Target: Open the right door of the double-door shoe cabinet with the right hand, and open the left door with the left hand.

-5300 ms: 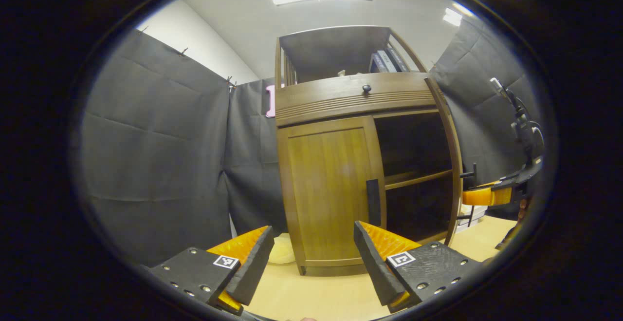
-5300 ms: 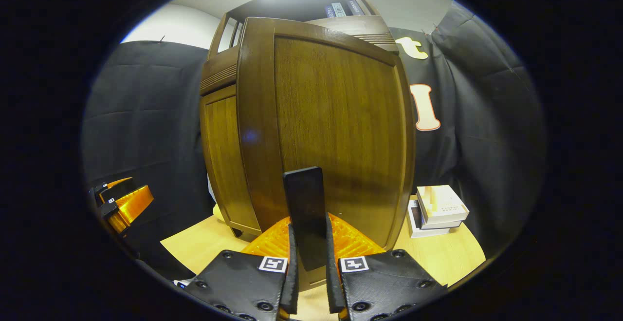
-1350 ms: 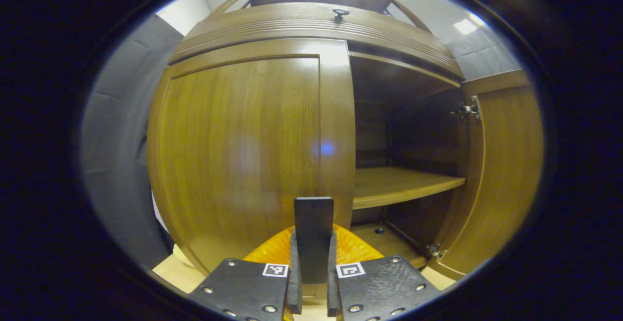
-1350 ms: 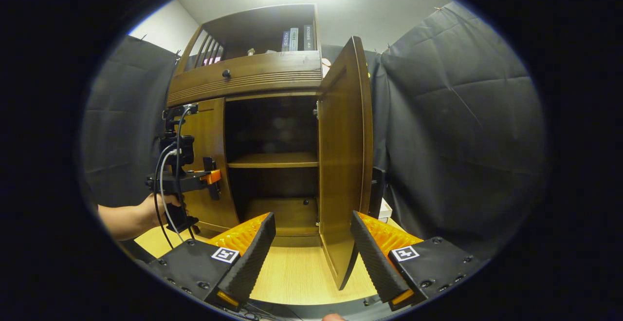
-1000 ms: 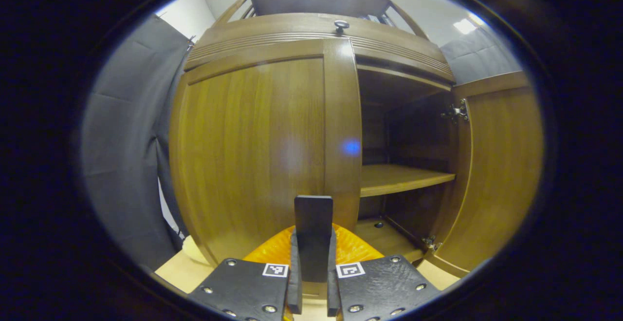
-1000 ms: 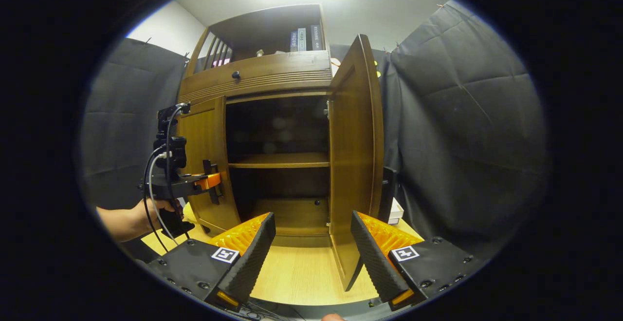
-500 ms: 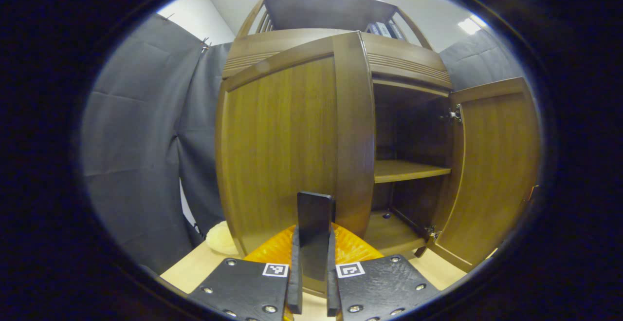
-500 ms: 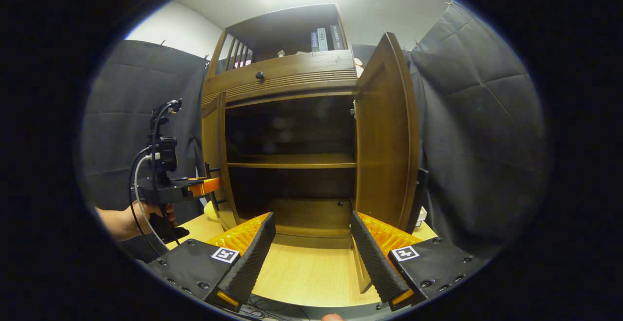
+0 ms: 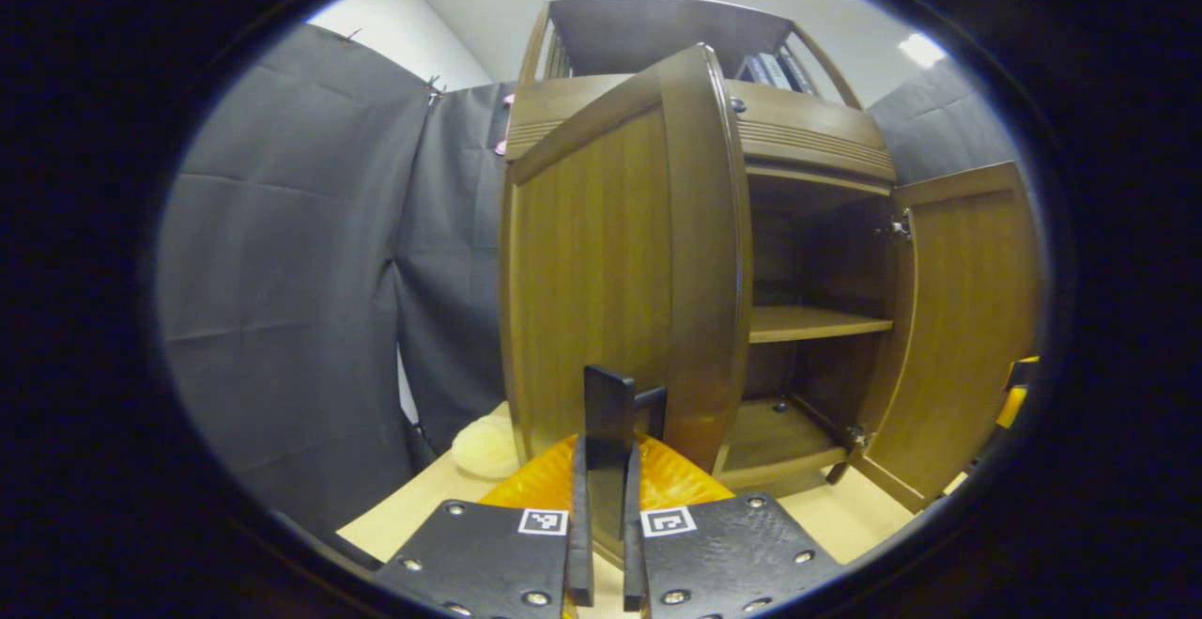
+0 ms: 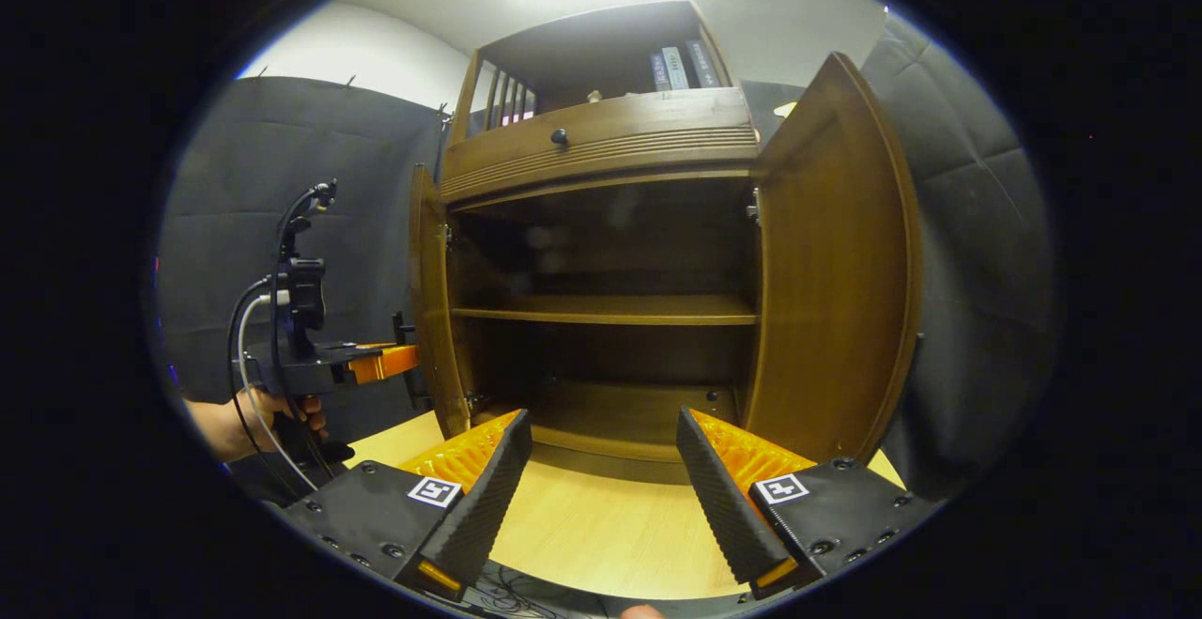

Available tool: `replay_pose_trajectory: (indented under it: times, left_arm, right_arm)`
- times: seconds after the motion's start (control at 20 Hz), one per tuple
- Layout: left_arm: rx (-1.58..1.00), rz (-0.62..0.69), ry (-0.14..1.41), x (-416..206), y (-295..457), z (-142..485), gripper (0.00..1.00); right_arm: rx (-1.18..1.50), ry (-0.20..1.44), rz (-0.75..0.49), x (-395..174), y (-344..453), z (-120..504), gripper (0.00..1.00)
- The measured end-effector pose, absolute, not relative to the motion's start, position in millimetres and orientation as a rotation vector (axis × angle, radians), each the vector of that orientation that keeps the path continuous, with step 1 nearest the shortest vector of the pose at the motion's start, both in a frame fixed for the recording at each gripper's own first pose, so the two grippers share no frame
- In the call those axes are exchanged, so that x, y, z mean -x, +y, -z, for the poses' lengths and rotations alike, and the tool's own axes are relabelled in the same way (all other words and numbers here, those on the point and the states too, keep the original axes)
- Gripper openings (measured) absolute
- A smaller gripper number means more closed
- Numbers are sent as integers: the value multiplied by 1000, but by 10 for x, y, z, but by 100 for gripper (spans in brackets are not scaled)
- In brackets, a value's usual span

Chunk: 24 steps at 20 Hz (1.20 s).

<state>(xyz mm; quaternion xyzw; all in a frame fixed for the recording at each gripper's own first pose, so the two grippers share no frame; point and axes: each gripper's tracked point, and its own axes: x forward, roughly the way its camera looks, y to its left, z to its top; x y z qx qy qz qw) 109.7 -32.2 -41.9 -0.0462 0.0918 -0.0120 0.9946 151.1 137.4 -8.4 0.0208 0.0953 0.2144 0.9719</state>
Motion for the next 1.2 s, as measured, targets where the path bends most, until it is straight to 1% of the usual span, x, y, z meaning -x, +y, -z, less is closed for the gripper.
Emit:
replay_pose_trajectory:
  times: [0.05, 0.1, 0.15, 0.45, 0.5, 0.55, 0.6, 0.7, 1.05, 1.1, 1.15, 1.2]
  left_arm:
    - [93, 20, 191, -1068, -279, 432, 13]
    - [93, 17, 195, -1036, -221, 424, 10]
    - [91, 11, 197, -1047, -214, 417, 16]
    - [84, -63, 215, -955, 284, 509, 16]
    - [98, -66, 219, -965, 345, 526, 13]
    - [100, -85, 222, -958, 440, 551, 16]
    - [90, -93, 221, -918, 515, 543, 14]
    - [81, -78, 213, -954, 566, 555, 10]
    - [84, -55, 200, -941, 752, 582, 10]
    - [86, -56, 201, -941, 784, 584, 10]
    - [87, -57, 202, -927, 809, 592, 10]
    - [87, -61, 199, -893, 824, 587, 10]
  right_arm:
    - [-43, 195, -445, -1519, 1422, 102, 100]
    - [-47, 197, -461, -1527, 1474, 112, 98]
    - [-49, 198, -473, -1537, 1530, 116, 98]
    - [-41, 215, -535, -1610, 1811, 201, 98]
    - [-39, 218, -543, -1626, 1850, 212, 98]
    - [-39, 223, -549, -1643, 1890, 243, 98]
    - [-40, 228, -558, -1665, 1935, 254, 98]
    - [-45, 237, -572, -1706, 2018, 279, 98]
    - [-55, 269, -629, -1825, 2391, 389, 98]
    - [-55, 271, -638, -1841, 2429, 392, 92]
    - [-55, 270, -646, -1857, 2474, 397, 98]
    - [-55, 267, -651, -1865, 2497, 381, 98]
